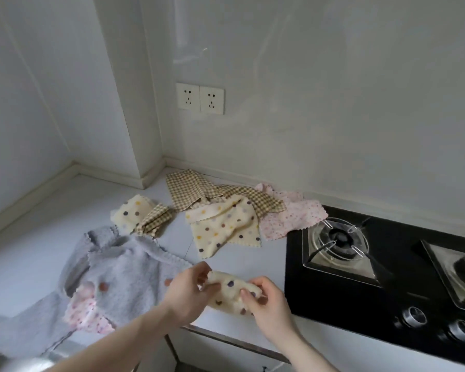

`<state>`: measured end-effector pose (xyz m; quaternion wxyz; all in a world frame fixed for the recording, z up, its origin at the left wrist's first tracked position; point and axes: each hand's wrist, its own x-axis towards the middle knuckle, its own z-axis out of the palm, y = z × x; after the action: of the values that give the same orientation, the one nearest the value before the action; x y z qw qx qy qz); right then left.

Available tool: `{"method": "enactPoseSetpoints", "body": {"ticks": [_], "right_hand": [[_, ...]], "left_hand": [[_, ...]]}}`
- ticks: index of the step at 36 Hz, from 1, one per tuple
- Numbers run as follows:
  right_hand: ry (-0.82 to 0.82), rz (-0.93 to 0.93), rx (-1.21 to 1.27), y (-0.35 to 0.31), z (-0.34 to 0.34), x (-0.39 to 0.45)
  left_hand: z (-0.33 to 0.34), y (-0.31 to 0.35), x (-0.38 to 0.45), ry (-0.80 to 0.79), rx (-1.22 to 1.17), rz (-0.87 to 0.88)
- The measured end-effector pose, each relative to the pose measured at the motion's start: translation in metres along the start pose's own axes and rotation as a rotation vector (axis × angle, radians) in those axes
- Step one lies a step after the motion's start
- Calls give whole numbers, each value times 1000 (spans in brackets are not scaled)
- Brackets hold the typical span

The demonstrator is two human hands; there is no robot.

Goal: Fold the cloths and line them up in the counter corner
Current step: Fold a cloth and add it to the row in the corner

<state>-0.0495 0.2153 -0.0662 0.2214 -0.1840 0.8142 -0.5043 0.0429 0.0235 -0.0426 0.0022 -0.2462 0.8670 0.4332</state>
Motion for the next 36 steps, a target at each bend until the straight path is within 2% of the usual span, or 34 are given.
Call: {"method": "enactPoseSetpoints", "body": {"ticks": [6, 13, 21, 26, 28, 31, 36], "right_hand": [[14, 43, 123, -114, -57, -50], [128, 88, 197, -159, -110, -106], [303, 106, 247, -160, -183, -151], [371, 149, 232, -152, -236, -181], [345, 174, 184, -144, -260, -196], [336, 208, 150, -124, -295, -224], [475, 262, 155, -75, -359, -278]], "left_hand": [[-69, 93, -53, -117, -303, -5], [-86, 164, -77, -184, -392, 63], [-56, 244, -77, -320, -279, 327], [-23, 301, -78, -384, -222, 423], [-3, 328, -82, -391, -199, 457], [35, 366, -91, -500, -180, 512], [119, 422, -110, -615, -82, 621]]}}
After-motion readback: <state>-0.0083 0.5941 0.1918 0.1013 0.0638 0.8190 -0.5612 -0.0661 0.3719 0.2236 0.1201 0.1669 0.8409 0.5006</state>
